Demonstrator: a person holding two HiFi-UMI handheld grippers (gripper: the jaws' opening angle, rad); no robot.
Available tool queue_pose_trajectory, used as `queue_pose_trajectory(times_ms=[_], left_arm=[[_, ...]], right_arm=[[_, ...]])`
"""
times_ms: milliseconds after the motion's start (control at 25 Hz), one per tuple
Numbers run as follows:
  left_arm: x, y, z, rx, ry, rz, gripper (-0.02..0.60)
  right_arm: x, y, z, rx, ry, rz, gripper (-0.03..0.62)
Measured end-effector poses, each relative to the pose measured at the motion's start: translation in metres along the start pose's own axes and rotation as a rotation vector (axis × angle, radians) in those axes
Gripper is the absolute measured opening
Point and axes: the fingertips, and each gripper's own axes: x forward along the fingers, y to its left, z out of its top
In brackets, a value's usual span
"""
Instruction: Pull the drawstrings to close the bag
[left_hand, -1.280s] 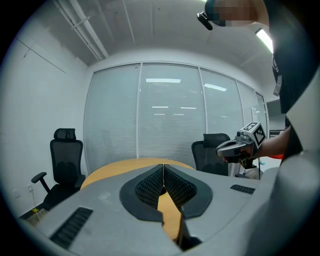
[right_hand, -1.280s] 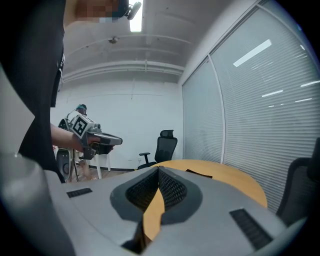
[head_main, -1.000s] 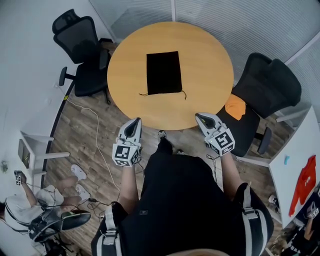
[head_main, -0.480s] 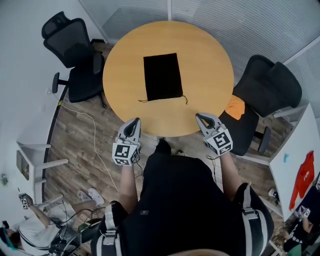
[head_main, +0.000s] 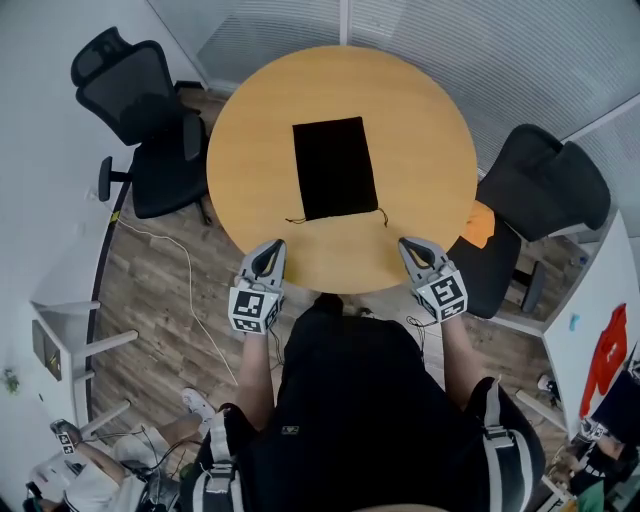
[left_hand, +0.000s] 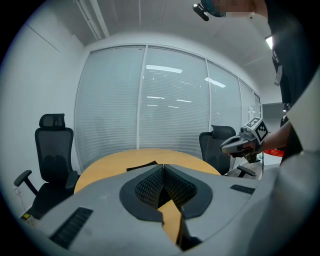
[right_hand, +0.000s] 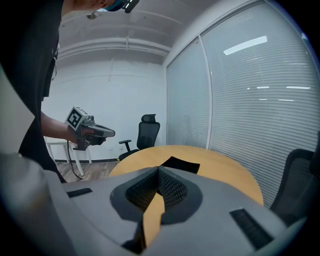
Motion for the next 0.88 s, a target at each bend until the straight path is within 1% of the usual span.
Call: queue_pose_trajectory(times_ms=[240,360,520,640,800,880], left_arm=[[0.020,0.024,-0.013,0.008,0.036,-0.046,0.015],[0.030,0.036,-0.023,0.009,0.062,-0.073,0.015],[0.044,0.048,-0.039,0.029,0.101,-0.105,0.015],[0.052,0.052,-0.043,0.029,0.112,-0.118,0.015],[0.058,0.051,-0.053,0.041,0.141,-0.138,0.015],[0.062,0.051,-0.061,0.055,0.163,-0.132,0.015]], right_arm=[[0.028,-0.009,-0.008,-0.006,0.036,-0.062,0.057],[0.038,-0.014,-0.013,-0.003,0.051,-0.116,0.057],[0.049,-0.024,-0.021,-0.012,0.076,-0.174,0.058],[0.052,-0.025,-0.028,-0.019,0.108,-0.169,0.057],[0.057,-0.030,-0.044,0.049,0.123,-0.153,0.057],[0.062,-0.035,-0.054,0.084,0.127,-0.150,0.057]])
